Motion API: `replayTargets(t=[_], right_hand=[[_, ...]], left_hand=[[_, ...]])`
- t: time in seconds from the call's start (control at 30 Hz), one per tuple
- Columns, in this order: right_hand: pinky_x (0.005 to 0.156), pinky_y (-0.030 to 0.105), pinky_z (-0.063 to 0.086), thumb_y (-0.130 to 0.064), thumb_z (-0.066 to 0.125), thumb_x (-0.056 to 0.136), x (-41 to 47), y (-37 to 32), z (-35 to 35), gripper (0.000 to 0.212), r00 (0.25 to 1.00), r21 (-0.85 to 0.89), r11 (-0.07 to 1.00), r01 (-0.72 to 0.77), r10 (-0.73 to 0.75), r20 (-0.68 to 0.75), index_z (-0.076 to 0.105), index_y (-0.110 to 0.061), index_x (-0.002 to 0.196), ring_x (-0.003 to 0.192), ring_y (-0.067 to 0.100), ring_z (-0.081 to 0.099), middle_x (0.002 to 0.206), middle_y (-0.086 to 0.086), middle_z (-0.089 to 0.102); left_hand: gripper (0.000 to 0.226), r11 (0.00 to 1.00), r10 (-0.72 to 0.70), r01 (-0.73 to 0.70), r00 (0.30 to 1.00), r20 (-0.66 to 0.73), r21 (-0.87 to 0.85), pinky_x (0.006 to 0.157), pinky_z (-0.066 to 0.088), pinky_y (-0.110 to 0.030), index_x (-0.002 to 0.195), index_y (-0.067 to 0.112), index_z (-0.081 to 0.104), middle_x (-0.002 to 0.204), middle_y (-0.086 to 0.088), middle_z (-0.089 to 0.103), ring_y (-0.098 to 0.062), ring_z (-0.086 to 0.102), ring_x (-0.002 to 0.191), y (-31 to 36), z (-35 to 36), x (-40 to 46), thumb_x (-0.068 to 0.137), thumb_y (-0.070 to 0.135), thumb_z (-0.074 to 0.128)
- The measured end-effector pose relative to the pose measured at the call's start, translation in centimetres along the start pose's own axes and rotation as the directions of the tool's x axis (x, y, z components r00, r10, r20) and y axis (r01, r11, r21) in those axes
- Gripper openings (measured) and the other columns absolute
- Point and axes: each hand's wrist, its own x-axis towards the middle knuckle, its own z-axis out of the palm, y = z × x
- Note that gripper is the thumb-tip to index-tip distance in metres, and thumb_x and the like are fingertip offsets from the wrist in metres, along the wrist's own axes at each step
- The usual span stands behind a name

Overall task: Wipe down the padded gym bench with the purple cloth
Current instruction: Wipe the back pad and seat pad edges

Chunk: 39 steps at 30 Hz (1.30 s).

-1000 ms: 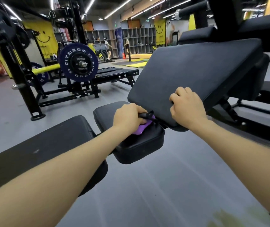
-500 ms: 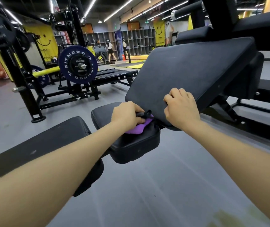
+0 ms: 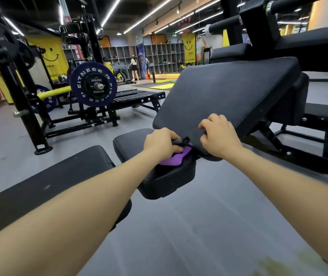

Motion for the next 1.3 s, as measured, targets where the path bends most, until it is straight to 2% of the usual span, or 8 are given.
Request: replayTargets(t=[0.2, 0.33, 0.5, 0.73, 0.83, 0.97, 1.17, 1.3], right_hand=[[0.086, 0.031, 0.043, -0.01, 0.05, 0.086, -2.8, -3.4, -1.8, 0.03, 0.999, 0.337, 0.941, 0.037, -0.04, 0.003, 0.058, -0.013, 0.116, 0.109, 0.02, 0.045, 0.116, 0.003, 0.051], [0.095, 0.03, 0.042, -0.026, 0.063, 0.085, -3.5, -5.8, -2.1, 0.048, 0.976, 0.521, 0.853, 0.022, -0.131, 0.173, 0.048, -0.019, 0.129, 0.116, 0.018, 0.047, 0.126, 0.001, 0.05], [0.112, 0.04, 0.023, -0.049, 0.056, 0.087, -2.8, -7.3, 1.0, 0.062, 0.905, 0.252, 0.964, 0.082, -0.178, 0.385, 0.029, -0.039, 0.142, 0.136, 0.029, 0.016, 0.151, -0.003, 0.023], [0.093, 0.04, 0.04, -0.051, 0.051, 0.089, -1.5, -8.7, 1.8, 0.04, 0.949, 0.125, 0.988, -0.088, 0.045, 0.311, 0.048, -0.038, 0.127, 0.12, 0.029, 0.033, 0.132, -0.005, 0.044], [0.091, 0.04, 0.042, -0.047, 0.055, 0.088, -4.8, -9.0, 0.1, 0.035, 0.968, 0.156, 0.988, -0.02, -0.02, 0.25, 0.055, -0.035, 0.121, 0.111, 0.024, 0.036, 0.123, -0.009, 0.05], [0.087, 0.035, 0.042, -0.039, 0.057, 0.089, -7.2, -8.1, -0.8, 0.03, 0.983, 0.243, 0.97, 0.022, -0.066, 0.173, 0.059, -0.035, 0.119, 0.105, 0.019, 0.038, 0.118, -0.015, 0.053], [0.078, 0.036, 0.045, -0.035, 0.055, 0.091, -4.6, -7.5, 1.3, 0.023, 0.975, 0.162, 0.963, -0.216, 0.204, 0.087, 0.063, -0.03, 0.112, 0.105, 0.028, 0.042, 0.114, -0.007, 0.057], [0.083, 0.037, 0.045, -0.034, 0.059, 0.088, -8.1, -10.2, 0.4, 0.024, 0.998, 0.202, 0.979, 0.001, -0.013, 0.055, 0.064, -0.034, 0.112, 0.1, 0.023, 0.042, 0.114, -0.013, 0.057]], left_hand=[[0.039, 0.994, 0.053, -0.051, 0.998, 0.021, -0.096, 0.084, 0.043, -0.027, 0.116, 0.032, 0.062, 0.111, 0.006, 0.064, -0.019, 0.058, 0.107, -1.2, -0.4, -1.8, 0.079, 0.035, 0.072], [0.081, 0.923, 0.054, -0.036, 0.998, 0.037, -0.384, 0.103, 0.042, -0.038, 0.143, 0.029, 0.034, 0.137, 0.002, 0.046, -0.021, 0.05, 0.122, -2.7, -1.1, -3.1, 0.075, 0.022, 0.076], [0.061, 0.977, 0.067, -0.063, 0.998, 0.012, -0.203, 0.107, 0.034, -0.032, 0.138, 0.024, 0.04, 0.14, -0.002, 0.04, -0.02, 0.043, 0.129, -6.5, -3.0, -5.9, 0.084, 0.026, 0.067], [0.041, 0.993, 0.099, -0.1, 0.995, -0.016, -0.059, 0.096, 0.041, -0.032, 0.13, 0.026, 0.05, 0.134, 0.004, 0.046, -0.016, 0.049, 0.1, -8.8, -4.1, -8.6, 0.09, 0.026, 0.059], [0.04, 0.993, 0.11, -0.11, 0.994, 0.003, -0.035, 0.099, 0.04, -0.034, 0.13, 0.026, 0.05, 0.135, 0.005, 0.046, -0.017, 0.047, 0.117, -9.2, -3.5, -8.9, 0.091, 0.027, 0.057], [0.032, 0.991, 0.111, -0.11, 0.994, 0.018, -0.08, 0.097, 0.042, -0.035, 0.124, 0.024, 0.055, 0.129, 0.003, 0.051, -0.017, 0.052, 0.11, -9.1, -2.6, -8.9, 0.092, 0.026, 0.056], [0.031, 0.988, 0.134, -0.133, 0.991, 0.005, -0.081, 0.097, 0.043, -0.036, 0.123, 0.026, 0.056, 0.122, 0.005, 0.053, -0.017, 0.05, 0.114, -10.1, -1.9, -9.5, 0.092, 0.027, 0.054], [0.028, 0.987, 0.131, -0.132, 0.991, -0.022, -0.093, 0.094, 0.044, -0.037, 0.119, 0.026, 0.059, 0.118, 0.004, 0.055, -0.019, 0.054, 0.109, -10.4, -1.7, -9.4, 0.091, 0.026, 0.057]])
